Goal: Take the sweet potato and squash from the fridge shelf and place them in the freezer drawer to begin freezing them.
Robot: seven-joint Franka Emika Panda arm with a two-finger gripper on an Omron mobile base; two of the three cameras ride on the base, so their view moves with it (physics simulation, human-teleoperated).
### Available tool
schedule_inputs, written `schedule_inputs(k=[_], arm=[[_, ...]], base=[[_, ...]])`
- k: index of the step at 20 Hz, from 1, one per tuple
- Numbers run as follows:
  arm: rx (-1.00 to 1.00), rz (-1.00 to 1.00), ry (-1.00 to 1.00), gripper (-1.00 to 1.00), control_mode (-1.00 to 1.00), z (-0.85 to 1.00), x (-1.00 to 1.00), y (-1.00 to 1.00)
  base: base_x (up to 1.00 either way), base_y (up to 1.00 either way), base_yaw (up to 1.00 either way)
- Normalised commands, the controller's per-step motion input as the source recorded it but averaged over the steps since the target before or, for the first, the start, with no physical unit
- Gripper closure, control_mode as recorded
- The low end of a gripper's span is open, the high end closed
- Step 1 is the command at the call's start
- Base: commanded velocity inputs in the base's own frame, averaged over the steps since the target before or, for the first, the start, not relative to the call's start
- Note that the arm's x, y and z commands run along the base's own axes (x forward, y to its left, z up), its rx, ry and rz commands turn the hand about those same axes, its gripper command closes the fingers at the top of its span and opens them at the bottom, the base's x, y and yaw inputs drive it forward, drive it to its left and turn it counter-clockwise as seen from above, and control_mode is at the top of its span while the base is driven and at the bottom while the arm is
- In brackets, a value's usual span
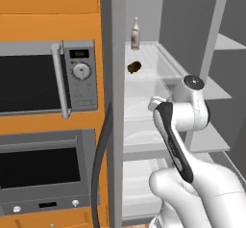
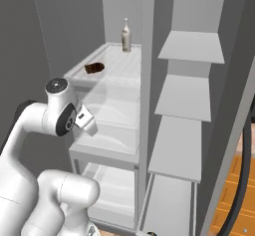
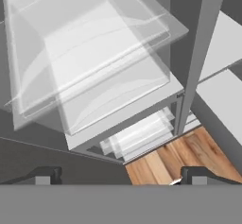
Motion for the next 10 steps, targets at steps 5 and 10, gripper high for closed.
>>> schedule_inputs(k=[5,10], arm=[[0.08,0.00,-0.05,-1.00,-1.00,0.98,0.00,0.10],[0.04,0.00,-0.01,-1.00,-1.00,0.69,0.05,0.22]], base=[[0.00,0.00,0.00],[0.00,0.00,0.00]])
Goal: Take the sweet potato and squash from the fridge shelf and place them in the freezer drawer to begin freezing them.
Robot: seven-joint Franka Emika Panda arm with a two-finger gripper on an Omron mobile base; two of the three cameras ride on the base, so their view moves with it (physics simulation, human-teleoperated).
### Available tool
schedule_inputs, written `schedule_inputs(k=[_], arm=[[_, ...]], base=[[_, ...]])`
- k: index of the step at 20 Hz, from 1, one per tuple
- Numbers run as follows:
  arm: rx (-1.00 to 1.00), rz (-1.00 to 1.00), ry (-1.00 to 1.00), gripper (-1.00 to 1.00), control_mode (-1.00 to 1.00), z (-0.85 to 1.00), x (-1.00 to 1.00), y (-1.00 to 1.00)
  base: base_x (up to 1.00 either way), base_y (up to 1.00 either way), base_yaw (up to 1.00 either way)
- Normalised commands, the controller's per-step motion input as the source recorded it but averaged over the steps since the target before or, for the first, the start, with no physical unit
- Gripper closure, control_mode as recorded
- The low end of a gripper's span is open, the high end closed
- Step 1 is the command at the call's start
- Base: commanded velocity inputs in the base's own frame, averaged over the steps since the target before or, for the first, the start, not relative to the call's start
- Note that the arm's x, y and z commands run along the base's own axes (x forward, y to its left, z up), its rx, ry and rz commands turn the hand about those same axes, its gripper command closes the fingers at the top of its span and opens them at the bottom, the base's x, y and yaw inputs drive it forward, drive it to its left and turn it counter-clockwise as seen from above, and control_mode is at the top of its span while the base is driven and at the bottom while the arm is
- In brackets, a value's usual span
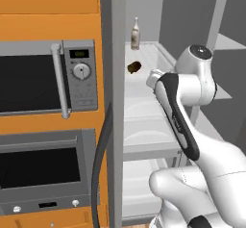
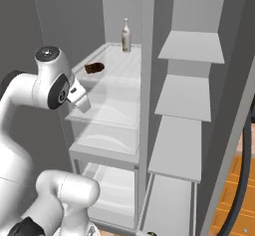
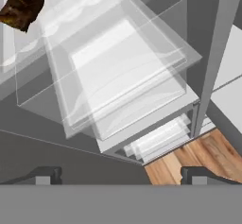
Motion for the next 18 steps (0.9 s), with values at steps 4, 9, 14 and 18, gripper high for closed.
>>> schedule_inputs(k=[4,9,14,18], arm=[[0.00,0.00,-0.05,-1.00,-1.00,0.31,0.18,0.22],[0.02,0.00,-0.08,-1.00,-1.00,0.02,0.79,0.00],[0.03,0.00,-0.02,-1.00,-1.00,0.15,0.84,0.00],[0.03,0.01,-0.02,-1.00,-1.00,0.17,0.56,0.00]], base=[[0.00,0.00,0.00],[0.00,0.00,0.00],[0.00,0.00,0.00],[0.00,0.00,0.00]])
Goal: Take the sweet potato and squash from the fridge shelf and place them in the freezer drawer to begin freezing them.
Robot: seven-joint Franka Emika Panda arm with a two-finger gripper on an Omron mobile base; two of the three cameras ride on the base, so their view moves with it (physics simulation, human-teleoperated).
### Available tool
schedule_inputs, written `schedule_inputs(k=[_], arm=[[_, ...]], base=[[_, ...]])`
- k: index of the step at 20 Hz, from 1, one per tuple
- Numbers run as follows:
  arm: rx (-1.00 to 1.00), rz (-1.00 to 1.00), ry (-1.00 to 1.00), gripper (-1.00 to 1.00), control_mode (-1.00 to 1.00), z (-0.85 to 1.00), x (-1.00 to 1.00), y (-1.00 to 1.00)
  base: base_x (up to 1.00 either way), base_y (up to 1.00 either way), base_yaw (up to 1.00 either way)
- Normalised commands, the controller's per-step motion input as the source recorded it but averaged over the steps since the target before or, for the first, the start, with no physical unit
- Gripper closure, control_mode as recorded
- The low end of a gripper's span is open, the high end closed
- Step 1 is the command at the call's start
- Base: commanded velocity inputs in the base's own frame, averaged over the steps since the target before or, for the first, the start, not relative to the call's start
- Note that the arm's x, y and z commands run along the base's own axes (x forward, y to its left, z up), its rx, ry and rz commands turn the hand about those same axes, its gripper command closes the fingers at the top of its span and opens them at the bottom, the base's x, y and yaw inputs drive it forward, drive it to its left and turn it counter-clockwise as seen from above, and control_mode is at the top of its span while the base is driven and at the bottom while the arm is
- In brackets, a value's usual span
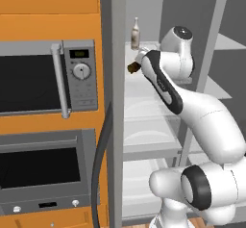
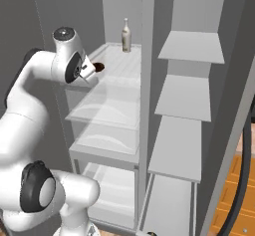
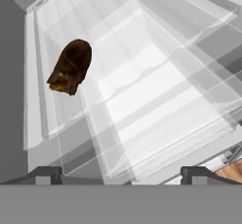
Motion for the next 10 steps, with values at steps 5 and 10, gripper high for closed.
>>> schedule_inputs(k=[5,10], arm=[[0.01,0.00,-0.01,-1.00,-1.00,0.00,0.66,0.03],[0.00,0.00,0.00,-1.00,-1.00,-0.05,0.70,0.13]], base=[[0.00,0.00,0.00],[0.00,0.00,0.00]])
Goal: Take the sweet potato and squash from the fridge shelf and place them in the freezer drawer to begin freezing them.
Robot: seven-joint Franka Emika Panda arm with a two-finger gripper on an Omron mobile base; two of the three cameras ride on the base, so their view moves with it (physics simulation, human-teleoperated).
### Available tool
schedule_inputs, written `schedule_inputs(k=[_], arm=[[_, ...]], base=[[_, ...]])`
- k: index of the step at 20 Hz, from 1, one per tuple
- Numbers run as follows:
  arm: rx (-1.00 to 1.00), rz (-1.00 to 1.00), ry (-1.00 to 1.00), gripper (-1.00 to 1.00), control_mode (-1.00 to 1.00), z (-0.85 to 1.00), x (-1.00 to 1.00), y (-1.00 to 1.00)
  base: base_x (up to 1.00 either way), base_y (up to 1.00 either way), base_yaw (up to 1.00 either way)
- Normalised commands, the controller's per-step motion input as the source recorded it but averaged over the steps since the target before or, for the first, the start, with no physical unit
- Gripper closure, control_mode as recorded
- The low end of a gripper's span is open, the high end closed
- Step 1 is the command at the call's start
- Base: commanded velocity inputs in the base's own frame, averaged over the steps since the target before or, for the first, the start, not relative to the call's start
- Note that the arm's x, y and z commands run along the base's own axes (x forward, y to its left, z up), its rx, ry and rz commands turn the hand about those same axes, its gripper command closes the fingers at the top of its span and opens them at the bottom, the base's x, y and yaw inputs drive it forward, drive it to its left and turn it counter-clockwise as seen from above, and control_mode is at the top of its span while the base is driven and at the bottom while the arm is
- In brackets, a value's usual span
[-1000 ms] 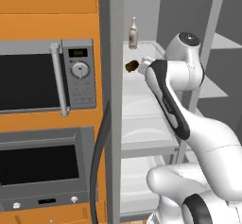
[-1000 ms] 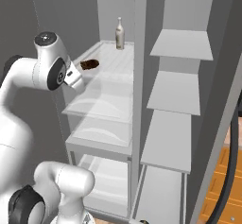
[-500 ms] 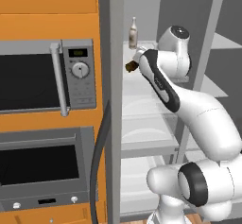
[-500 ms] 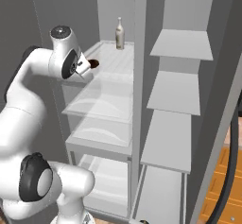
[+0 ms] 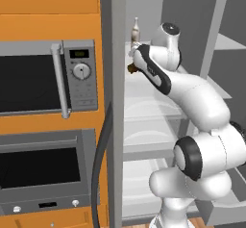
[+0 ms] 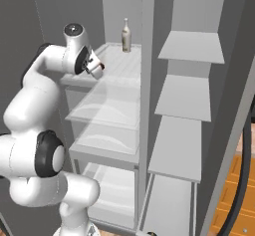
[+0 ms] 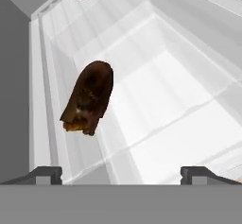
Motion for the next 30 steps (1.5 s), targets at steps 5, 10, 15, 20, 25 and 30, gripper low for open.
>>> schedule_inputs(k=[5,10,15,20,25,30], arm=[[0.00,0.00,0.00,-1.00,-1.00,-0.14,0.51,0.14],[0.00,0.00,0.00,-1.00,-1.00,-0.22,0.45,0.04],[0.00,0.00,0.00,-1.00,-1.00,-0.31,0.48,0.00],[0.00,0.00,0.00,-1.00,-1.00,-0.16,0.37,0.03],[0.00,0.00,0.00,-1.00,-1.00,-0.26,0.14,0.08],[0.00,0.00,0.00,-1.00,-1.00,-0.42,0.22,0.17]], base=[[0.00,0.00,0.00],[0.00,0.00,0.00],[0.00,0.00,0.00],[0.00,0.00,0.00],[0.00,0.00,0.00],[0.00,0.00,0.00]])
